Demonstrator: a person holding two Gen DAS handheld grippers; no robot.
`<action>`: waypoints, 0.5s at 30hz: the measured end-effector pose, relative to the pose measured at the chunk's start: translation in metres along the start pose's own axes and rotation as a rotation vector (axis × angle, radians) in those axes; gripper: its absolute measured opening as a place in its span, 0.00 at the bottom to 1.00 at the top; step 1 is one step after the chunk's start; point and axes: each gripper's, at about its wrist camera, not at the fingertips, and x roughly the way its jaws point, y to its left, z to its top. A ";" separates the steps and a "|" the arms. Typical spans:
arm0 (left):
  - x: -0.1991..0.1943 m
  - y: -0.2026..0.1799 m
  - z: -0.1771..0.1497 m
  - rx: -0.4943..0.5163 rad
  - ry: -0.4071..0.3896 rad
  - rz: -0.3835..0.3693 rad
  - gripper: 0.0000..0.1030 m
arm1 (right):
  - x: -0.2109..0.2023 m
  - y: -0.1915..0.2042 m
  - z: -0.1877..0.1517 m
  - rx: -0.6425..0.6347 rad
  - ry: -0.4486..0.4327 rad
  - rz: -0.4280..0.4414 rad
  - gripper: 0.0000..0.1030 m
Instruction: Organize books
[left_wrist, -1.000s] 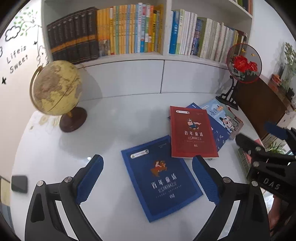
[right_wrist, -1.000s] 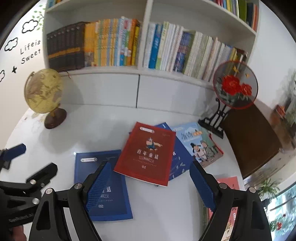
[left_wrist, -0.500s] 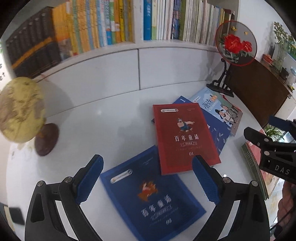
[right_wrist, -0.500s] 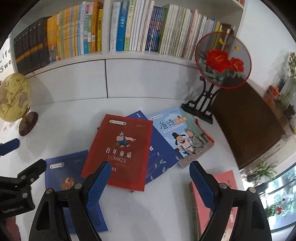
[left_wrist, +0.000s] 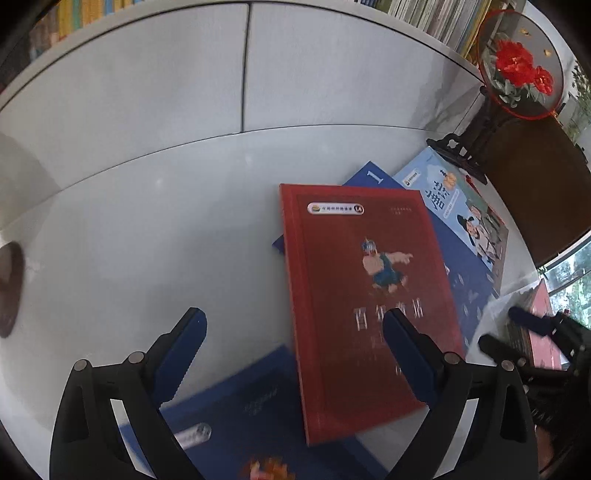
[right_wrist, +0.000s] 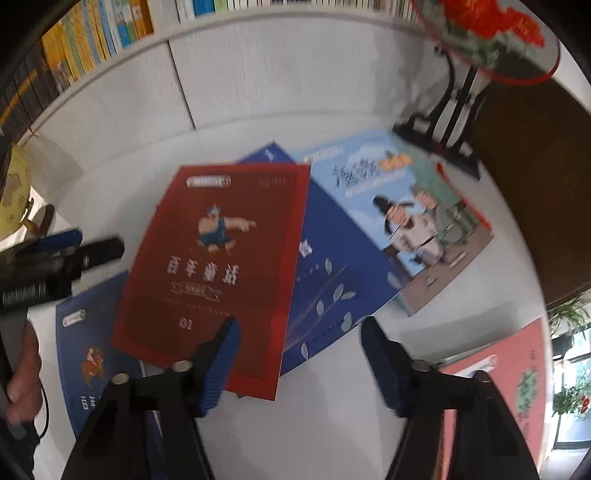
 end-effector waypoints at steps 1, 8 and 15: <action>0.005 -0.002 0.002 0.008 -0.002 -0.005 0.93 | 0.006 -0.002 0.000 0.003 0.004 0.000 0.58; 0.035 -0.002 0.010 0.007 0.034 -0.042 0.93 | 0.026 -0.011 0.007 0.020 0.026 0.016 0.57; 0.046 -0.008 0.009 0.013 0.049 -0.079 0.93 | 0.037 -0.012 0.015 0.037 0.024 0.023 0.56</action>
